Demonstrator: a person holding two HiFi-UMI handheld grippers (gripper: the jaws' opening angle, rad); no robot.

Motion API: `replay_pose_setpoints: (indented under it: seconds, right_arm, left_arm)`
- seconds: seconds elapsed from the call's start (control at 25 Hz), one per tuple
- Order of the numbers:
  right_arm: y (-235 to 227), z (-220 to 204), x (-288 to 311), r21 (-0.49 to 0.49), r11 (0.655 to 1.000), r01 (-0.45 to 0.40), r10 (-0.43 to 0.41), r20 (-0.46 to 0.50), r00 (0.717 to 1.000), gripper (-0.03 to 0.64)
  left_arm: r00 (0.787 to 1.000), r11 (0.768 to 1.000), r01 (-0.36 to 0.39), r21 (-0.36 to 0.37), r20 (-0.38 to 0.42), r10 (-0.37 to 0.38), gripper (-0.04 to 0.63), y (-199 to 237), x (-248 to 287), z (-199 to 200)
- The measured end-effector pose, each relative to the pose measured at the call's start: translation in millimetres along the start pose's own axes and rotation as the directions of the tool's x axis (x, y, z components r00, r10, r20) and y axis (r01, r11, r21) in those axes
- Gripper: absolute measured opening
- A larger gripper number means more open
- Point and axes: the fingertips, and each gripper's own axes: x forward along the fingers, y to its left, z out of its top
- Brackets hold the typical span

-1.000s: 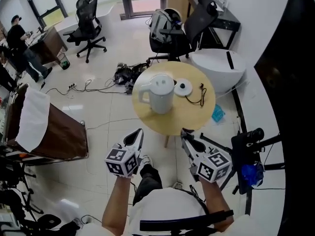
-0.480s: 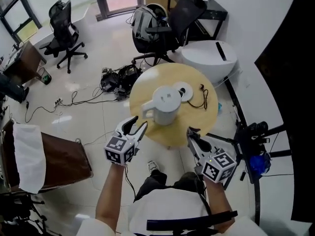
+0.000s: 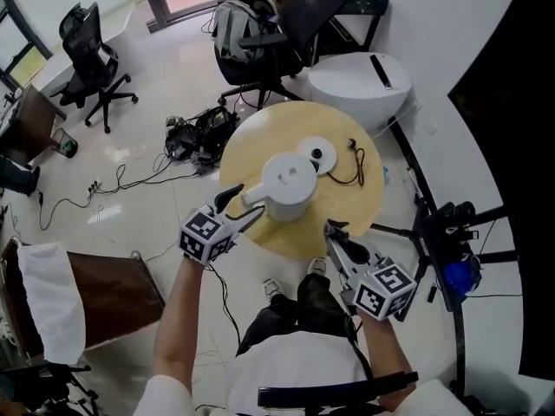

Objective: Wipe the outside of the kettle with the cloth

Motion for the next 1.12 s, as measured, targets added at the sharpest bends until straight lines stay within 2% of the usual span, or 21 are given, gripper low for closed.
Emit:
replay_pose_setpoints:
  seconds: [0.16, 0.24, 0.56, 0.72, 0.92, 1.12]
  right_arm:
    - [-7.0, 3.8, 7.2, 0.000, 1.000, -0.008, 0.008, -0.012, 1.000, 0.030]
    - [-9.5, 5.9, 11.1, 0.000, 1.000, -0.012, 0.012, -0.015, 1.000, 0.029]
    - [-33.9, 4.1, 25.8, 0.014, 1.000, 0.004, -0.004, -0.009, 1.000, 0.031]
    - [-54.2, -13.5, 51.7, 0.077, 0.997, 0.021, -0.018, -0.034, 0.999, 0.029]
    - [-79.4, -16.3, 86.2, 0.128, 0.991, 0.038, -0.033, -0.035, 0.999, 0.031]
    - [-96.3, 3.4, 104.5, 0.009, 0.999, 0.044, -0.044, -0.007, 0.999, 0.031]
  left_arm:
    - [0.999, 0.999, 0.041, 0.002, -0.012, -0.041, 0.274, -1.6, 12.8, -4.1]
    - [0.999, 0.999, 0.054, 0.002, -0.007, -0.054, 0.205, -2.4, 15.6, -1.8]
    - [0.999, 0.999, 0.039, 0.034, 0.003, -0.039, 0.189, -5.1, 15.3, 0.4]
    - [1.000, 0.997, 0.021, 0.077, -0.003, -0.020, 0.173, -8.2, 10.5, 1.1]
    - [1.000, 0.997, -0.001, 0.082, -0.003, 0.001, 0.170, -9.3, 4.6, -3.0]
    - [1.000, 0.996, 0.004, 0.088, -0.011, -0.003, 0.169, -10.0, 7.5, -4.6]
